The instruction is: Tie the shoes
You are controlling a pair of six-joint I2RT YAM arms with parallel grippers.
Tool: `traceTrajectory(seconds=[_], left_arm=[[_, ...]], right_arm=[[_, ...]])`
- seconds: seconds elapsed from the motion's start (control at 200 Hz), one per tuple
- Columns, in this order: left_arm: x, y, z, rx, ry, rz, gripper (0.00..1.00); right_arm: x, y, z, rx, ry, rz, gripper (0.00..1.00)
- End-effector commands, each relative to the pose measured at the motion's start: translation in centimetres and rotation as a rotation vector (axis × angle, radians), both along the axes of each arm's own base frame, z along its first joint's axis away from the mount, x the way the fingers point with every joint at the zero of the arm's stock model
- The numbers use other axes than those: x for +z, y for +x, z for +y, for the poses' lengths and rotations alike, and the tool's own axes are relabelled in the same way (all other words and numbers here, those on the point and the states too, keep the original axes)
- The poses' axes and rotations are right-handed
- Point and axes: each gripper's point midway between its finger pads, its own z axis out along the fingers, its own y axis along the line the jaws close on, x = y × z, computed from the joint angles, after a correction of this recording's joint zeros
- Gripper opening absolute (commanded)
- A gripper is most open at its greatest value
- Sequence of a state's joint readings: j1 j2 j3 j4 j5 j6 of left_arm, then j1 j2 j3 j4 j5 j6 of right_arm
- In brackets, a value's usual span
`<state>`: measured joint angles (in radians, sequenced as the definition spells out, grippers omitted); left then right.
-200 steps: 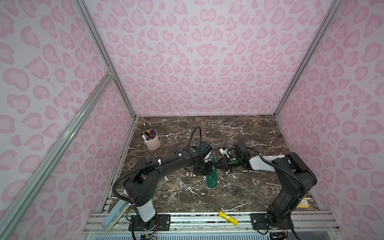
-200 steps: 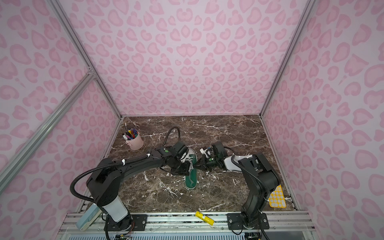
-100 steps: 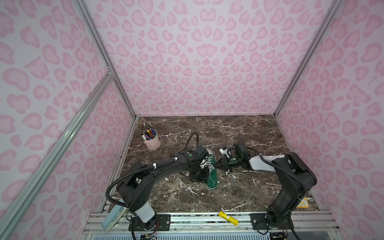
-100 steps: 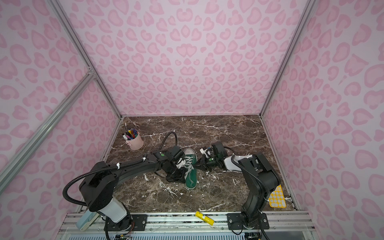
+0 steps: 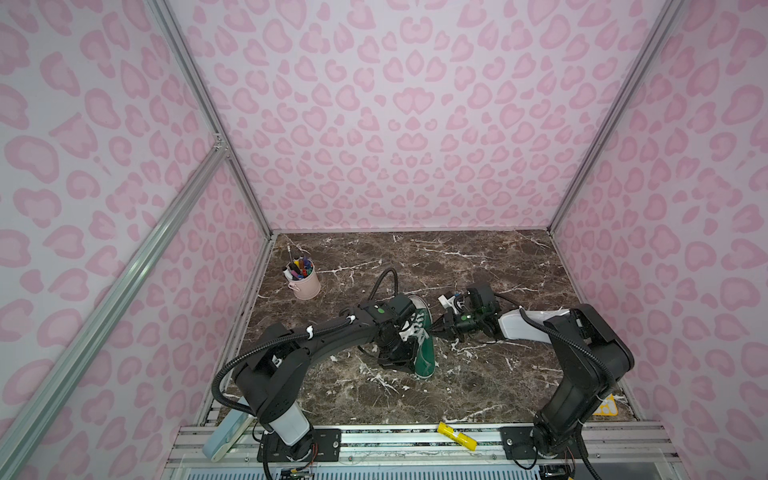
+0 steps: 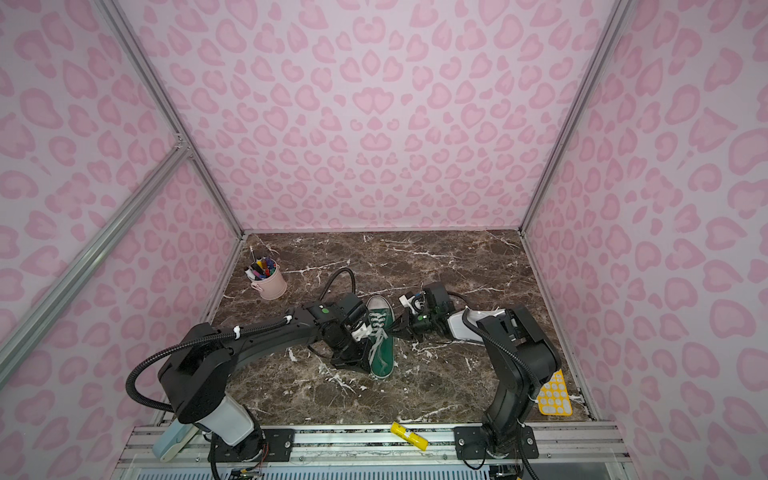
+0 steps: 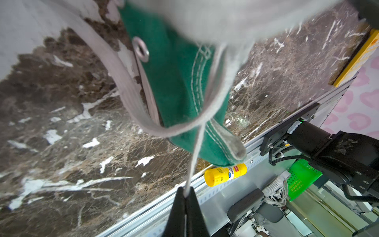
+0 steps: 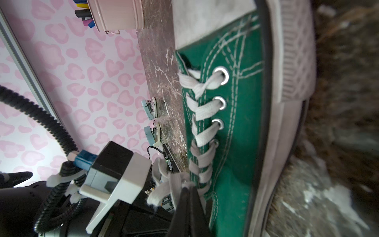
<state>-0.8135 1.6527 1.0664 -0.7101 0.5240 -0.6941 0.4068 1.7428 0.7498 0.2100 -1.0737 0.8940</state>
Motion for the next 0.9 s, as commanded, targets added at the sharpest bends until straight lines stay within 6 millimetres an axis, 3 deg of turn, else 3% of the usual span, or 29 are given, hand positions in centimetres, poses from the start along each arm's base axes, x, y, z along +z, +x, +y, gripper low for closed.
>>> traceTrajectory(seconds=[0.0,0.025,0.095,0.19,0.215,0.27,0.46,0.61,0.735,0.9], left_arm=[[0.1,-0.6,0.3,-0.016,0.011,0.023,0.04],[0.1,-0.5,0.4,-0.016,0.018,0.016,0.05],[0.4,0.0,0.4,-0.019,0.012,-0.023,0.22],[1.5,1.3,0.2,-0.01,0.002,-0.093,0.35],[1.8,1.6,0.1,-0.006,-0.008,-0.106,0.44],[2.5,2.0,-0.1,0.002,-0.023,-0.125,0.51],[4.2,3.2,1.0,0.047,-0.046,-0.205,0.55],[6.3,7.2,2.0,0.16,-0.156,-0.343,0.64],[6.5,9.7,1.1,0.235,-0.313,-0.3,0.67],[6.2,11.1,0.4,0.208,-0.286,-0.365,0.71]], right_arm=[[-0.1,-0.2,0.0,0.012,-0.004,0.001,0.0],[0.0,-0.2,0.0,0.014,-0.003,0.001,0.0],[-0.1,-0.3,0.0,0.014,-0.006,0.002,0.0],[-0.1,-0.3,0.0,0.017,-0.007,0.001,0.0],[-0.1,-0.3,0.0,0.017,-0.008,0.002,0.0],[-0.2,-0.4,-0.1,0.017,-0.009,0.004,0.0],[-0.1,-0.4,-0.1,0.021,-0.012,0.002,0.0],[-0.1,-0.3,0.0,0.021,-0.01,-0.003,0.0],[-0.1,-0.3,0.0,0.021,-0.009,-0.002,0.0],[0.0,-0.3,0.0,0.021,-0.008,-0.002,0.0]])
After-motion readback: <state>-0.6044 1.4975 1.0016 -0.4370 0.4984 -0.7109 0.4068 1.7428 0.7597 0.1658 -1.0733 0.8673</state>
